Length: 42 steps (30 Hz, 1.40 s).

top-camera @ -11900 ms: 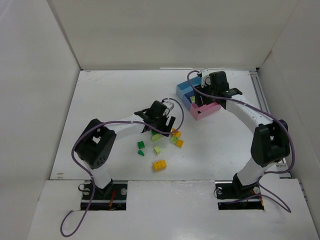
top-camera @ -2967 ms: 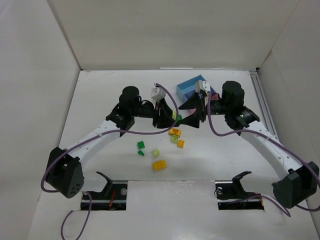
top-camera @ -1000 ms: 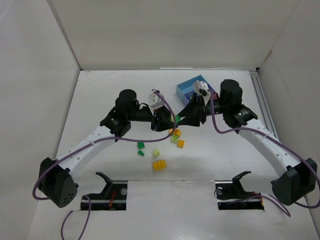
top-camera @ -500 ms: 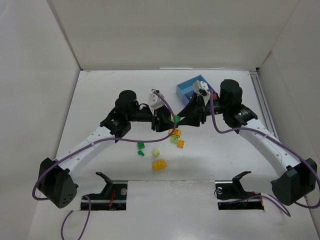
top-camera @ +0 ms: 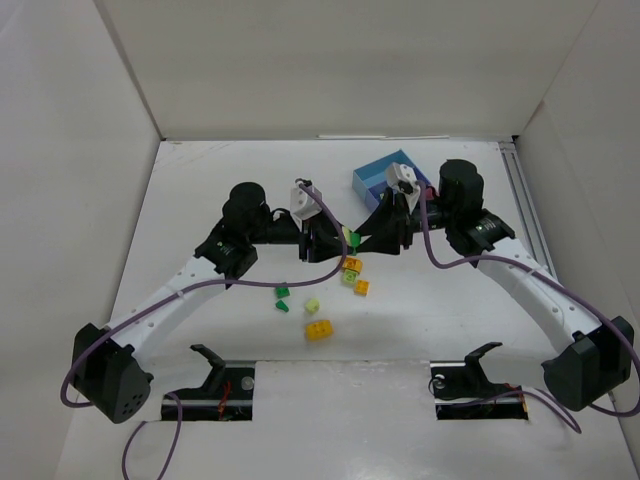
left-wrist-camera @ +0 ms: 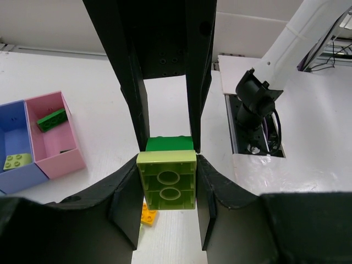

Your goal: Sort the legos into containers by color

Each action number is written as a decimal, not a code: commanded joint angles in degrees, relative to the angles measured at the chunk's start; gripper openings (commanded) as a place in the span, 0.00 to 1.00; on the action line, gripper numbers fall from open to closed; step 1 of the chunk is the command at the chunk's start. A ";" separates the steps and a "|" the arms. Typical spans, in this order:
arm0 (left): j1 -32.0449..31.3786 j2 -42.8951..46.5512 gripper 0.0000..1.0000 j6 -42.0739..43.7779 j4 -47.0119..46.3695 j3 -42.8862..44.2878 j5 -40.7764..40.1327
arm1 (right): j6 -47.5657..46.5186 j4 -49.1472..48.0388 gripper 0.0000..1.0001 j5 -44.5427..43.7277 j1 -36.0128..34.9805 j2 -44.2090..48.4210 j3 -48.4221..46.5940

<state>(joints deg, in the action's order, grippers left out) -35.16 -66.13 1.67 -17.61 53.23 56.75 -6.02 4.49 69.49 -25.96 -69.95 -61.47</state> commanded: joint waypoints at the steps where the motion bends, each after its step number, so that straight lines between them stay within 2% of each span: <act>1: 0.26 1.18 0.00 1.40 -1.47 0.56 2.57 | -0.48 -0.18 0.00 2.93 0.12 0.26 -1.81; 7: 2.20 2.31 0.00 2.01 0.02 -0.58 3.45 | -1.19 2.27 0.00 0.21 4.59 2.10 -0.49; 12: 4.31 4.42 0.00 2.02 1.69 -2.43 0.12 | -9.35 16.12 0.00 -8.03 9.78 2.10 -1.98; 17: 6.07 4.43 0.00 2.02 1.70 -2.96 -0.50 | -9.36 17.66 0.00 -12.18 13.65 0.70 -2.51; 18: 6.59 3.91 0.00 2.02 1.18 -2.96 -1.28 | -9.36 18.53 0.00 -15.06 13.65 -0.35 -3.47; 19: 6.59 3.90 0.00 1.24 1.17 -2.96 -2.34 | -9.36 20.71 0.00 -24.31 13.65 -0.97 -4.35; 22: 7.12 1.10 0.00 -2.72 -0.84 -2.43 -3.75 | -4.72 19.60 0.00 -38.69 13.65 -3.86 -5.68; 23: 7.12 0.39 0.00 -4.21 -1.46 -2.43 -7.06 | -3.74 18.89 0.00 -44.47 13.65 -4.74 -5.68; 26: 7.12 -3.30 0.00 -9.04 -0.51 0.64 -13.56 | -2.42 16.53 0.00 -51.18 13.65 -8.61 -6.29; 30: 7.12 -7.96 0.00 -10.46 2.57 4.94 -17.46 | -1.80 13.70 0.00 -55.50 14.18 -13.71 -6.81; 37: 7.12 -12.79 0.00 -10.98 3.19 8.64 -18.51 | -2.50 10.63 0.00 -61.13 14.18 -20.04 -9.10; 42: 7.12 -18.06 0.00 -12.83 2.66 12.93 -19.66 | -3.03 8.96 0.01 -61.67 14.18 -24.43 -10.25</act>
<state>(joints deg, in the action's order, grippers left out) -28.32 -82.48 -9.23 -13.02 61.84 38.22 -8.80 17.69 10.22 -12.32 -92.92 -68.73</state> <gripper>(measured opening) 0.334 0.415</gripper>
